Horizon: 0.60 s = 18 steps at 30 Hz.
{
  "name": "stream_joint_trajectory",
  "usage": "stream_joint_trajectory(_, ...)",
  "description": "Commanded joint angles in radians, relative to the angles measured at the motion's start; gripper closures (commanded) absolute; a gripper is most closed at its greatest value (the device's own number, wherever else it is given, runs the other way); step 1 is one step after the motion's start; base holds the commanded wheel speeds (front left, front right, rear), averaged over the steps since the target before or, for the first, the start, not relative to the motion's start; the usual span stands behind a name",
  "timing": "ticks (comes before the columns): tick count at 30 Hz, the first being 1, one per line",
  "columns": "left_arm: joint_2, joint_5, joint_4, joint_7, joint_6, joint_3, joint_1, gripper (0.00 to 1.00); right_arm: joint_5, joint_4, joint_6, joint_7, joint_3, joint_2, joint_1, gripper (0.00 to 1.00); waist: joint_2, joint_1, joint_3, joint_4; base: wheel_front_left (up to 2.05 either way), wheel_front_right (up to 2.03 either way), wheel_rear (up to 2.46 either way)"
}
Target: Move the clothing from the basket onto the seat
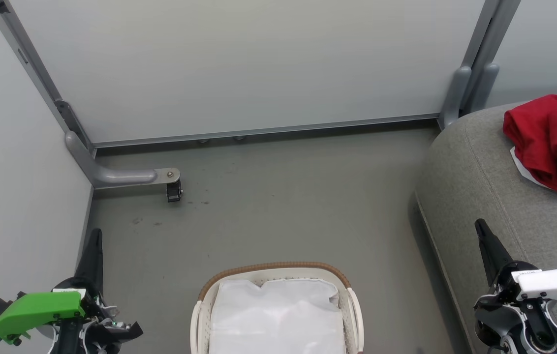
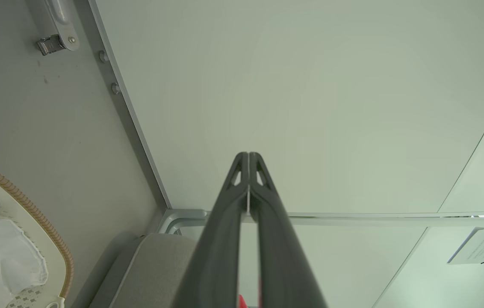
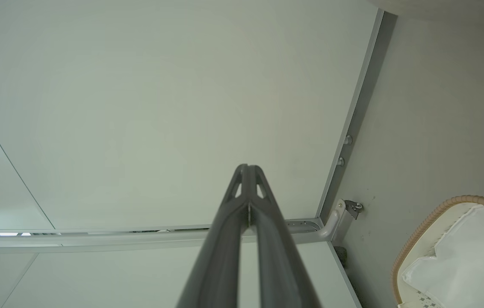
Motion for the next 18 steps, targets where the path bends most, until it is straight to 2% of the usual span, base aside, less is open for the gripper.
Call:
stream_joint_trajectory(1, 0.004, -0.003, -0.002, 0.004, -0.005, 0.002, -0.011, 1.00, 0.004, -0.004, 0.000, 0.003, -0.002, -0.006, 0.000, 1.00, 0.0000, 0.0000, 0.000, 0.000, 0.00, 0.00, 0.00)
stream_joint_trajectory(18, 0.004, -0.003, -0.002, 0.004, -0.005, 0.002, -0.011, 1.00, 0.004, -0.004, 0.000, 0.003, -0.002, -0.006, 0.000, 1.00, 0.0000, 0.0000, 0.000, 0.000, 0.00, 0.00, 0.00)
